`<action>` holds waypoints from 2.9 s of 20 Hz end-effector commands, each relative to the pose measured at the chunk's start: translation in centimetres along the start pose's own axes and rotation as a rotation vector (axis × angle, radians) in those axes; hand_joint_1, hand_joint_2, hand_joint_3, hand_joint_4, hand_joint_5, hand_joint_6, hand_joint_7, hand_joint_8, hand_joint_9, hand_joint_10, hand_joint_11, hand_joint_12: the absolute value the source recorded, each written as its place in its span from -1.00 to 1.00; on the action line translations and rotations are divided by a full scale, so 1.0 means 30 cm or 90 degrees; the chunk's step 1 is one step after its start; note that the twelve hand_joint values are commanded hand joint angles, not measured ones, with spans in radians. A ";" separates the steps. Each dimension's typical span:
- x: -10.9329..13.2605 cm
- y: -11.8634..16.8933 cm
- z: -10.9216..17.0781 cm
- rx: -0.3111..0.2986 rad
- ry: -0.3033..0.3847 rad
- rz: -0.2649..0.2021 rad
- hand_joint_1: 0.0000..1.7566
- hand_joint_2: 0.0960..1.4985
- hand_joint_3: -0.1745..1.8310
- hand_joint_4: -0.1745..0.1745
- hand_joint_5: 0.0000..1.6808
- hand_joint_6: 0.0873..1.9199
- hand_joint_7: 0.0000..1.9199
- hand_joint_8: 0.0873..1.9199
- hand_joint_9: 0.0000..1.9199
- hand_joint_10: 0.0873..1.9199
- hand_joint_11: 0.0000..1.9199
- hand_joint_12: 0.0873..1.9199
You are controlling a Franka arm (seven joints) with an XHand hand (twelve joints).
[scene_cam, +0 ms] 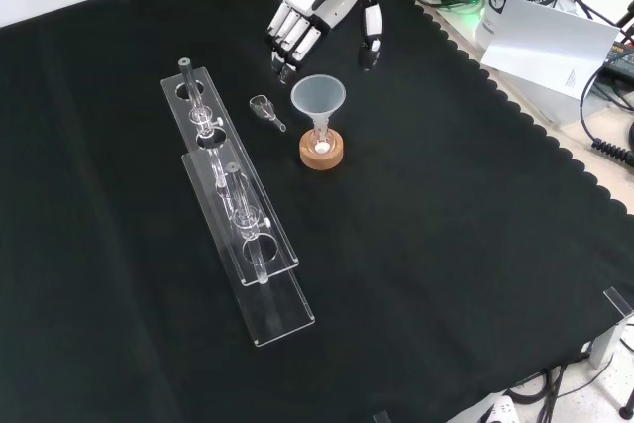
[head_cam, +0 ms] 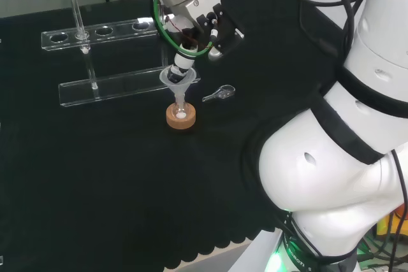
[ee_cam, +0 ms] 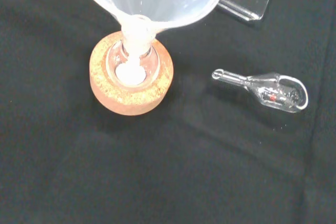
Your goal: Remove the funnel from the round-bottom flask.
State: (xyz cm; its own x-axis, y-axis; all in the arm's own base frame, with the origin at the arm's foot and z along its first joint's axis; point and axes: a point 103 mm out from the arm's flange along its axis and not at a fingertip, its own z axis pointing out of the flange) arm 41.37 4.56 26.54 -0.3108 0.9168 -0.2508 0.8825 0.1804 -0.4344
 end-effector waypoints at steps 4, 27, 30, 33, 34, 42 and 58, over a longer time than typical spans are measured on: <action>-0.012 0.108 0.137 0.023 -0.017 -0.005 -0.27 -0.18 -0.50 -0.15 -0.84 -1.00 -0.95 -0.34 -0.71 -0.28 -0.64 0.40; -0.037 0.130 0.151 0.042 0.002 -0.006 -0.30 -0.19 -0.50 -0.17 -0.85 -1.00 -0.98 -0.35 -0.72 -0.30 -0.63 0.39; -0.037 0.134 0.156 0.042 0.001 -0.007 -0.31 -0.19 -0.50 -0.17 -0.86 -1.00 -0.98 -0.34 -0.72 -0.29 -0.63 0.40; -0.036 0.134 0.165 0.038 0.005 -0.010 -0.31 -0.19 -0.50 -0.17 -0.86 -1.00 -0.98 -0.34 -0.72 -0.29 -0.63 0.40; -0.035 0.134 0.166 0.038 0.007 -0.011 -0.31 -0.19 -0.50 -0.17 -0.86 -1.00 -0.97 -0.34 -0.72 -0.29 -0.63 0.40; -0.042 0.117 0.135 0.030 0.016 -0.015 -0.31 -0.19 -0.50 -0.18 -0.85 -1.00 -0.96 -0.33 -0.70 -0.28 -0.62 0.40; 0.022 0.132 0.162 0.065 0.011 -0.038 -0.31 -0.20 -0.50 -0.19 -0.90 -1.00 -0.98 -0.33 -0.71 -0.28 -0.62 0.39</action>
State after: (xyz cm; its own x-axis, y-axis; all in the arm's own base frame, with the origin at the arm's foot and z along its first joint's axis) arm 42.92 3.73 20.81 -0.3502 0.9161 -0.1951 0.8237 0.2020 -0.5298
